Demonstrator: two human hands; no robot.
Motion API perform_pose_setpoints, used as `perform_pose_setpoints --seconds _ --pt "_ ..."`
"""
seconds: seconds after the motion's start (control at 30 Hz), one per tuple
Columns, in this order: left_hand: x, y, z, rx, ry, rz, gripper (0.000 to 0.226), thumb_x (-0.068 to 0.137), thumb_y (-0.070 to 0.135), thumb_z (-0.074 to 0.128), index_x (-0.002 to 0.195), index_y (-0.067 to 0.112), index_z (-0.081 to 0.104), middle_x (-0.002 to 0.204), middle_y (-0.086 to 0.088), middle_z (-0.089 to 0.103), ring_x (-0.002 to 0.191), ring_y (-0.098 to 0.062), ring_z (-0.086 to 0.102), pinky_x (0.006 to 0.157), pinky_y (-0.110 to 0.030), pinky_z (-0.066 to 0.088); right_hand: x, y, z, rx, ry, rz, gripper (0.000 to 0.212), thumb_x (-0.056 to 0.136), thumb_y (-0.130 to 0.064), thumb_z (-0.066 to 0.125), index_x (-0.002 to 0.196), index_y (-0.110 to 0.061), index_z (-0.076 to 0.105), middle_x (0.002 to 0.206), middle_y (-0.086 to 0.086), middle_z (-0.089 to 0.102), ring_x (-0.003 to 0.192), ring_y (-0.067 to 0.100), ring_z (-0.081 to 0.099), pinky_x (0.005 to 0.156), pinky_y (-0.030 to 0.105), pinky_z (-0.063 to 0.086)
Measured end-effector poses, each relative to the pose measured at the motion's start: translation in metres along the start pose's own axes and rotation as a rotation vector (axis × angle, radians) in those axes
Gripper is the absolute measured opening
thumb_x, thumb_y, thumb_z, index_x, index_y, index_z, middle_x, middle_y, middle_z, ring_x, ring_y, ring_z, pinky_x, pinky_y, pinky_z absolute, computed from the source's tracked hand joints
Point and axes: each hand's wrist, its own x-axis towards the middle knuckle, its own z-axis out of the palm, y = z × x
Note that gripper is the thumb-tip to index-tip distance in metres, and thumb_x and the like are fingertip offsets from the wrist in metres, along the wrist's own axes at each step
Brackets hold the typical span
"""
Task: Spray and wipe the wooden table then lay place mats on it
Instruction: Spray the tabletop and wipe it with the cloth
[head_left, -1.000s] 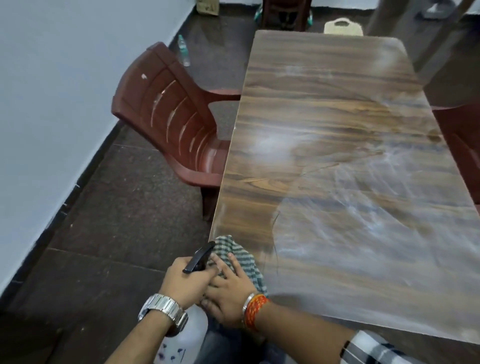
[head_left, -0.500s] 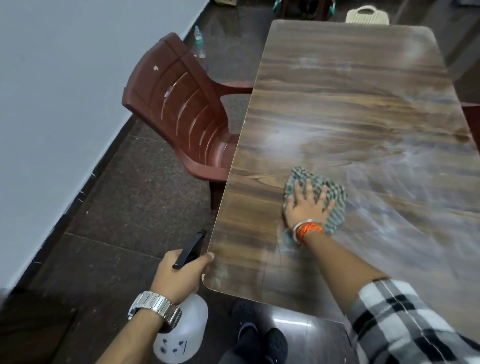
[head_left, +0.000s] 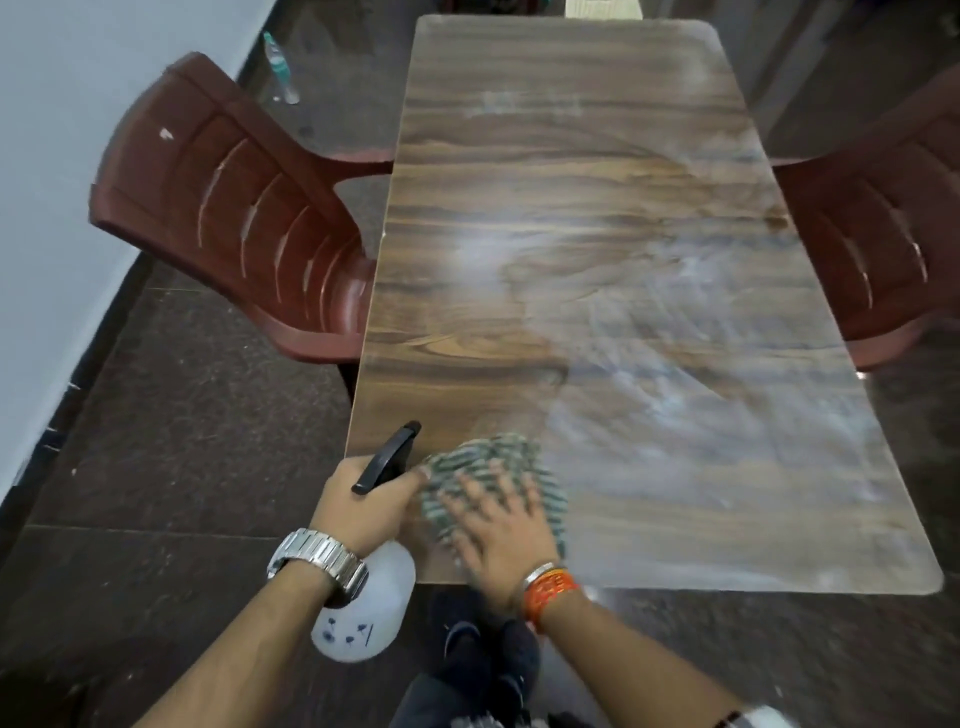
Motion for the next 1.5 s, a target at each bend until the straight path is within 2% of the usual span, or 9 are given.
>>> perform_pose_setpoints --seconds 0.2,0.33,0.6,0.7,1.03,1.17,1.3,1.4,1.5 --pt "0.001 0.011 0.022 0.055 0.010 -0.013 0.035 0.073 0.036 0.076 0.057 0.013 0.054 0.047 -0.002 0.052 0.050 -0.026 0.053 0.055 -0.032 0.044 -0.055 0.131 -0.035 0.125 0.190 0.717 0.065 0.074 -0.044 0.032 0.134 -0.031 0.052 0.146 0.000 0.046 0.140 0.036 0.027 0.113 0.063 0.013" --pt "0.006 0.010 0.023 -0.001 -0.024 0.033 0.031 0.069 0.036 0.077 0.061 0.009 0.063 0.059 -0.007 0.064 0.057 -0.026 0.054 0.059 -0.036 0.047 -0.036 0.113 -0.038 0.186 0.172 0.953 0.067 0.074 -0.039 0.034 0.140 -0.026 0.044 0.155 0.000 0.030 0.144 0.041 0.007 0.111 0.067 -0.003" --pt "-0.006 0.009 0.017 -0.018 0.093 0.063 0.026 0.079 0.020 0.075 0.079 -0.005 0.068 0.071 -0.030 0.067 0.062 -0.030 0.059 0.061 -0.037 0.045 0.055 -0.070 -0.022 -0.205 -0.240 -0.183 0.065 0.098 -0.051 0.032 0.152 -0.023 0.011 0.161 0.001 0.004 0.144 0.035 -0.017 0.112 0.060 -0.014" --pt "-0.012 0.012 0.017 -0.001 0.123 0.059 0.024 0.081 0.016 0.074 0.082 -0.008 0.067 0.066 -0.023 0.064 0.061 -0.029 0.059 0.061 -0.036 0.046 0.071 -0.059 -0.022 -0.162 -0.198 -0.283 0.060 0.098 -0.047 0.028 0.152 -0.023 0.018 0.160 0.000 0.014 0.147 0.027 -0.008 0.115 0.056 -0.009" --pt "-0.066 0.022 0.085 -0.099 0.268 -0.080 0.030 0.082 0.029 0.078 0.077 0.002 0.066 0.065 -0.013 0.055 0.060 -0.025 0.053 0.058 -0.032 0.042 -0.036 0.244 -0.062 0.106 0.196 0.799 0.061 0.087 -0.052 0.024 0.147 -0.040 0.029 0.158 -0.008 0.020 0.146 0.031 0.006 0.115 0.057 0.001" --pt "-0.085 0.019 0.115 -0.155 0.303 -0.114 0.044 0.080 0.029 0.078 0.082 -0.013 0.066 0.064 -0.016 0.057 0.055 -0.025 0.054 0.057 -0.033 0.043 -0.072 0.258 -0.066 0.202 0.219 1.093 0.057 0.093 -0.047 0.022 0.149 -0.038 0.023 0.160 -0.007 0.013 0.146 0.035 -0.003 0.112 0.058 -0.010" --pt "-0.104 0.022 0.147 -0.129 0.288 -0.101 0.040 0.082 0.027 0.078 0.071 -0.009 0.065 0.053 -0.017 0.058 0.046 -0.025 0.054 0.058 -0.036 0.046 -0.058 0.152 -0.036 0.097 0.105 0.410 0.048 0.089 -0.043 0.039 0.134 -0.035 0.052 0.152 -0.002 0.037 0.143 0.040 0.015 0.113 0.062 0.005" --pt "-0.117 0.029 0.164 -0.117 0.265 -0.076 0.035 0.082 0.018 0.077 0.076 -0.014 0.065 0.055 -0.030 0.058 0.048 -0.026 0.055 0.058 -0.036 0.045 -0.055 0.078 -0.014 -0.111 -0.175 -0.320 0.054 0.094 -0.048 0.030 0.144 -0.031 0.038 0.157 -0.007 0.023 0.146 0.031 -0.009 0.113 0.058 -0.011" --pt "-0.124 0.036 0.170 -0.117 0.233 -0.079 0.029 0.082 0.014 0.077 0.080 -0.014 0.066 0.071 -0.040 0.063 0.051 -0.028 0.056 0.057 -0.037 0.045 -0.054 0.075 -0.019 -0.121 -0.229 -0.449 0.054 0.098 -0.047 0.028 0.148 -0.027 0.031 0.159 -0.007 0.015 0.146 0.025 -0.016 0.113 0.054 -0.015"
